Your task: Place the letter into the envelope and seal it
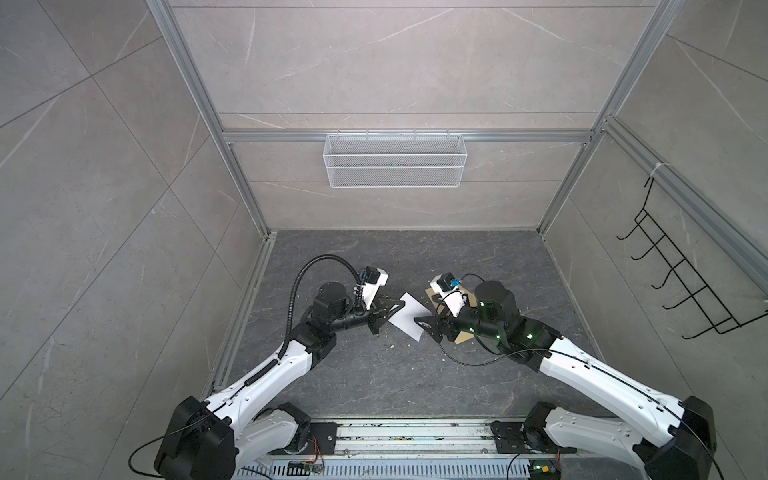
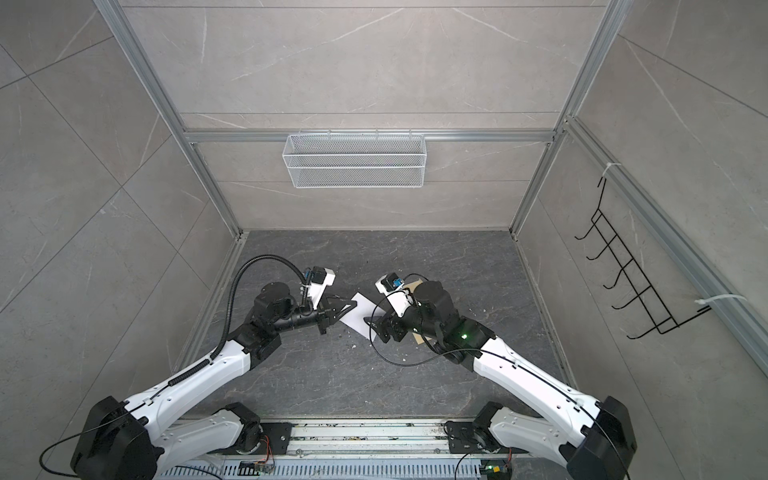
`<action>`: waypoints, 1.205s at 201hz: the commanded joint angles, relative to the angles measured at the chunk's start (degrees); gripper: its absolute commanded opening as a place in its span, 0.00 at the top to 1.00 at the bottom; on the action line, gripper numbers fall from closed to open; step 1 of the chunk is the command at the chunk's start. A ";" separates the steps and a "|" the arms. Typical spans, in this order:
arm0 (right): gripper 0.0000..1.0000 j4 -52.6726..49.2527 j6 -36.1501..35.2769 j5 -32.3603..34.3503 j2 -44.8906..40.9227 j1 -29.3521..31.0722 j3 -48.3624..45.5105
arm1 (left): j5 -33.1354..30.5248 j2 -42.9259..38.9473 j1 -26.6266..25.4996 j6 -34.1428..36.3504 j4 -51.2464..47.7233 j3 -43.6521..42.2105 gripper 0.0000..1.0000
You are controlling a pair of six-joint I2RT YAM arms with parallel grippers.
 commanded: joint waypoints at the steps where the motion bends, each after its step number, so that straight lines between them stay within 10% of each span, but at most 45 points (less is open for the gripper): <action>1: 0.05 13.06 12.24 4.59 -1.30 0.06 -2.98 | -11.11 -2.47 -0.22 -12.60 16.37 -1.94 1.00; 65: 0.01 43.88 43.23 10.00 -1.92 -0.26 -18.53 | -19.43 0.24 -0.16 -29.01 34.01 -5.32 1.00; 197: 0.01 86.60 68.02 2.98 22.89 -3.79 -20.15 | -17.06 5.33 -0.27 -39.81 45.11 -5.15 1.00; 242: 0.26 87.22 67.38 -1.23 24.31 -3.78 -16.31 | -16.64 5.60 -0.21 -40.36 45.38 -5.08 1.00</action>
